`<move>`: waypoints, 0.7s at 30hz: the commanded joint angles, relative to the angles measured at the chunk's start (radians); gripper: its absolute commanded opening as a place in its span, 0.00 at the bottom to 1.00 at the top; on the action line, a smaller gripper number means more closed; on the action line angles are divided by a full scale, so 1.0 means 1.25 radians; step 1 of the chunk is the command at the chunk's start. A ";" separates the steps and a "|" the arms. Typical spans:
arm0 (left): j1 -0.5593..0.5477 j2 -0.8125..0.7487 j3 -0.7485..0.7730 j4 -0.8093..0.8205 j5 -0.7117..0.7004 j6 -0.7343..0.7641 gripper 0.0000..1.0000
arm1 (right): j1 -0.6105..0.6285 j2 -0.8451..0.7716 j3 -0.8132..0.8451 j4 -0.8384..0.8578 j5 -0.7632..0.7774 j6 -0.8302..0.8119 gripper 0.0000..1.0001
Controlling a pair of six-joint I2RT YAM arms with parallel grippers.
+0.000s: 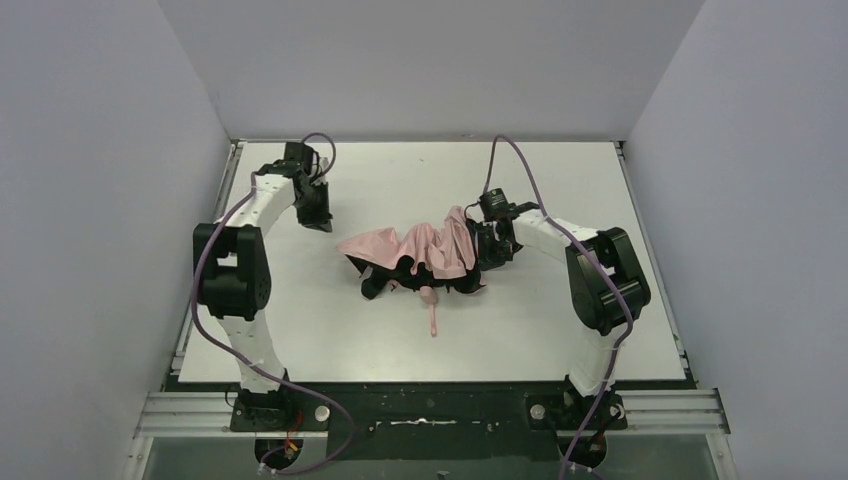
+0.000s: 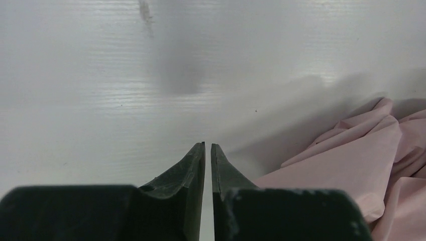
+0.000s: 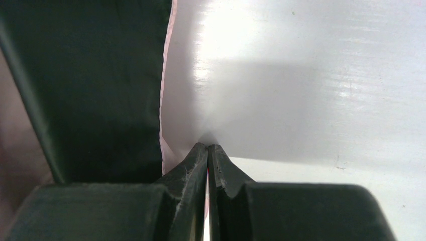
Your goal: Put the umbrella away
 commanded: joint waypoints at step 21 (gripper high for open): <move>-0.260 0.019 -0.154 0.120 0.025 -0.097 0.05 | 0.062 -0.017 -0.010 0.073 -0.083 0.065 0.05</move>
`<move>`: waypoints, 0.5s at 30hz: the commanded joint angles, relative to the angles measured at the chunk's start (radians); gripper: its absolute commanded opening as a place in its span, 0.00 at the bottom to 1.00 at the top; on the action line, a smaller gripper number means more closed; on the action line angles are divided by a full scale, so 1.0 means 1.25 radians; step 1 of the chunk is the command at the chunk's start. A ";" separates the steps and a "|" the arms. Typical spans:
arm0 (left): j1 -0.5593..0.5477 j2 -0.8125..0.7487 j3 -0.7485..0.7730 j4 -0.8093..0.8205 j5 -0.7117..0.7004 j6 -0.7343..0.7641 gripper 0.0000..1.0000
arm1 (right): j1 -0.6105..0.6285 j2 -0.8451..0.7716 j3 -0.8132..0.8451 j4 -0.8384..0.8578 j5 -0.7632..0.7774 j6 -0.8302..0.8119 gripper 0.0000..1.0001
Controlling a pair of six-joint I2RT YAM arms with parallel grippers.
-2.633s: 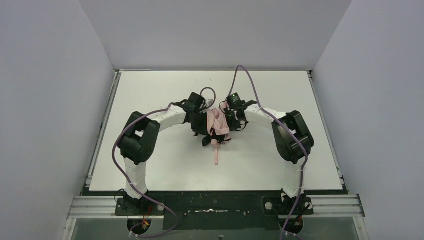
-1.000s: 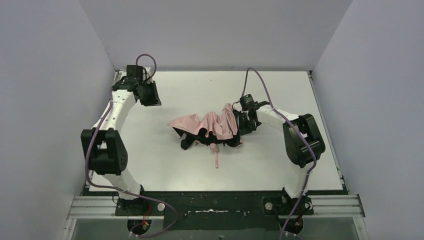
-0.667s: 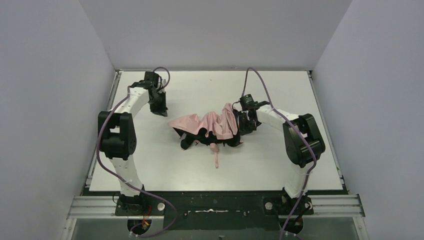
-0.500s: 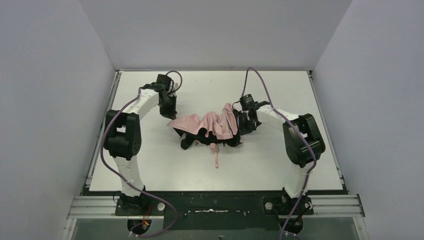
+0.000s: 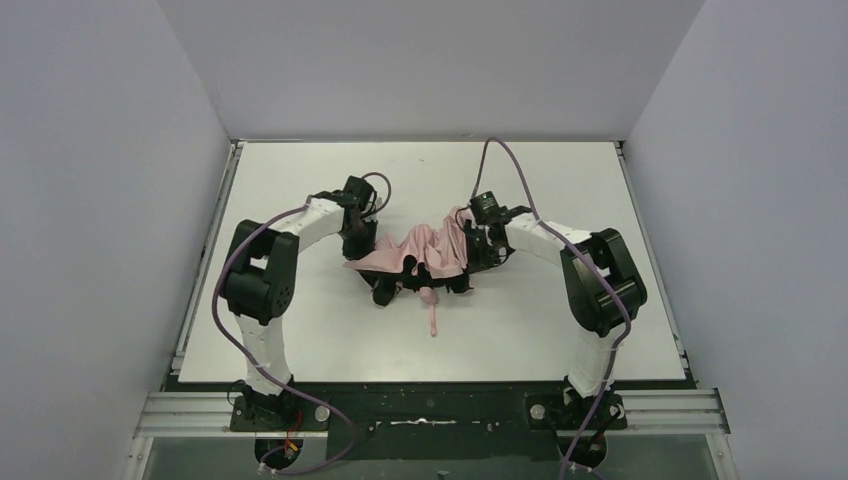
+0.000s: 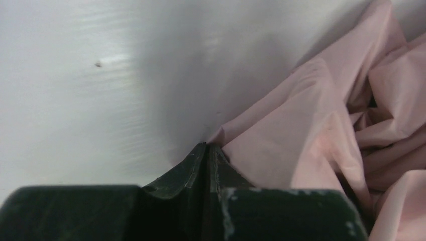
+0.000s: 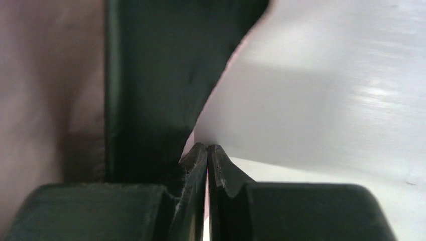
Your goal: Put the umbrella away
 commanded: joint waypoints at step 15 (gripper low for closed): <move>-0.159 0.123 0.215 0.101 0.166 0.075 0.06 | 0.132 -0.046 -0.048 0.174 -0.037 0.182 0.05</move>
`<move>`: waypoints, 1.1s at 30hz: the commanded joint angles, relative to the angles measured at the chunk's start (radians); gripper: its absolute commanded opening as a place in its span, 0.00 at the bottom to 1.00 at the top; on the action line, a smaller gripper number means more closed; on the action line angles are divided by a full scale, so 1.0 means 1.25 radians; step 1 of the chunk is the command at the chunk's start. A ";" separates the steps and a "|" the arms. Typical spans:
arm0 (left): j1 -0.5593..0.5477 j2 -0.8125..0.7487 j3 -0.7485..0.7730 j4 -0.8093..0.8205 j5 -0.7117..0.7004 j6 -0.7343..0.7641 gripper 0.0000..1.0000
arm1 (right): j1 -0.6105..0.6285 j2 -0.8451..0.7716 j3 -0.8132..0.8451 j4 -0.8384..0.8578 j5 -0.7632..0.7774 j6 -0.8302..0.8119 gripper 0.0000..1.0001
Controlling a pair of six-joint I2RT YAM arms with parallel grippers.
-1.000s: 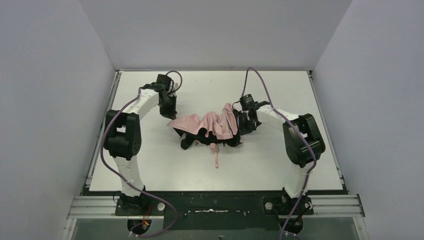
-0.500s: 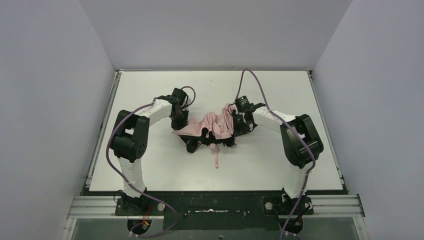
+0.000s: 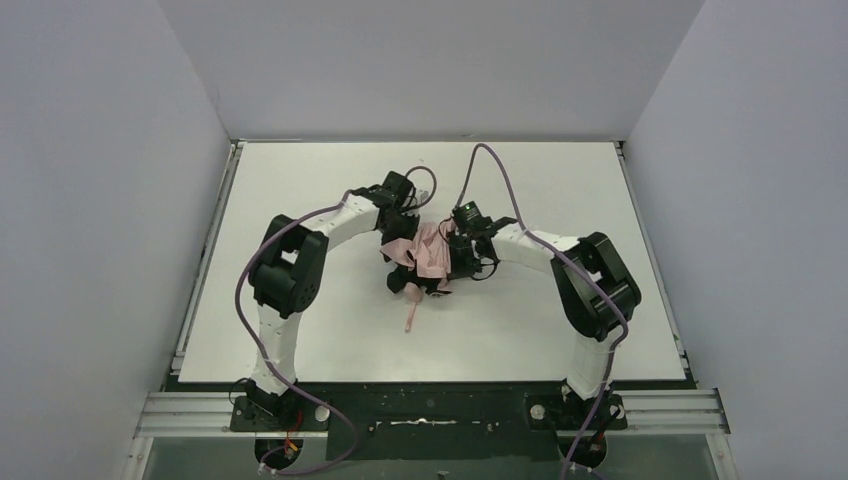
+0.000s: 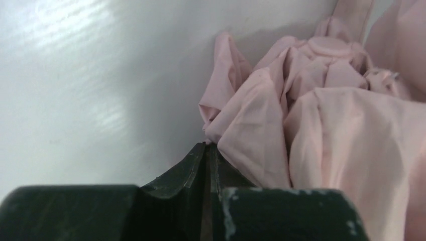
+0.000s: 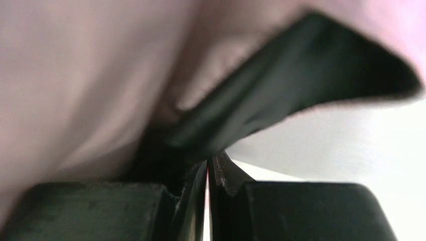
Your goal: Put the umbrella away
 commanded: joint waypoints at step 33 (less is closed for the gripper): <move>0.154 -0.305 0.066 0.059 -0.031 0.076 0.49 | 0.051 -0.555 -0.163 -0.155 0.330 -0.130 0.50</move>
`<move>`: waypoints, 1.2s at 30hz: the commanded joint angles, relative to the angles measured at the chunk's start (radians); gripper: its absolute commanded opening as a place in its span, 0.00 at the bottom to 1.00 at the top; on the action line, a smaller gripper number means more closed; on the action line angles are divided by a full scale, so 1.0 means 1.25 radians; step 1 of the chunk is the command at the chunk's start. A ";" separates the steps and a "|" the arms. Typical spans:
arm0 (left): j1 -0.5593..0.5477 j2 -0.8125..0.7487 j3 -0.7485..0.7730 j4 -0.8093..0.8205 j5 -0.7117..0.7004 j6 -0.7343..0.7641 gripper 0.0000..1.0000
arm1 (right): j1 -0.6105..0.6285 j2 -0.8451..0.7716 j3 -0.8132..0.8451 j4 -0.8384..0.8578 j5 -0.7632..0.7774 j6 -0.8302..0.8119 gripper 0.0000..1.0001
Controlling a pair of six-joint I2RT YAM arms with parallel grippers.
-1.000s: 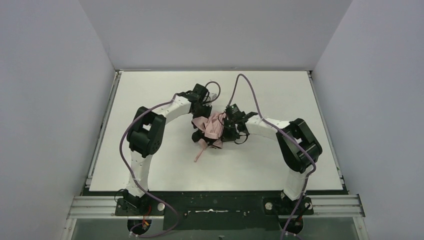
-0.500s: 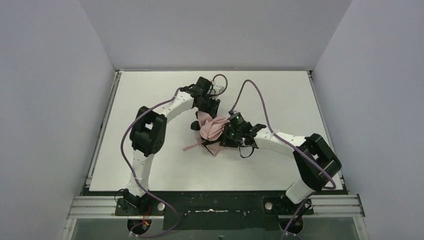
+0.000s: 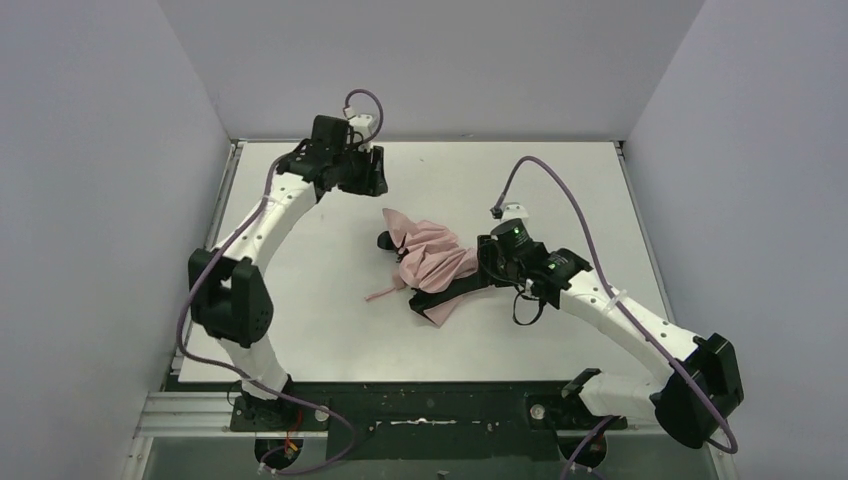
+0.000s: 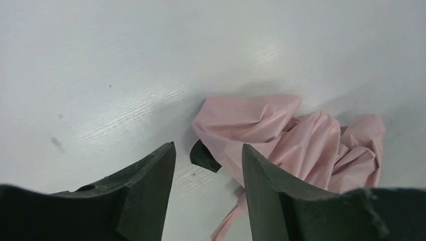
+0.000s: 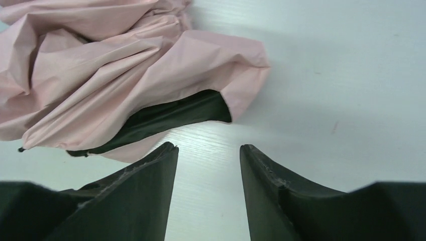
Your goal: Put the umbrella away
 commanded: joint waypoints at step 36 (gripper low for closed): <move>-0.122 -0.223 -0.611 0.510 -0.001 -0.093 0.70 | -0.167 0.122 -0.079 0.221 -0.212 -0.077 0.62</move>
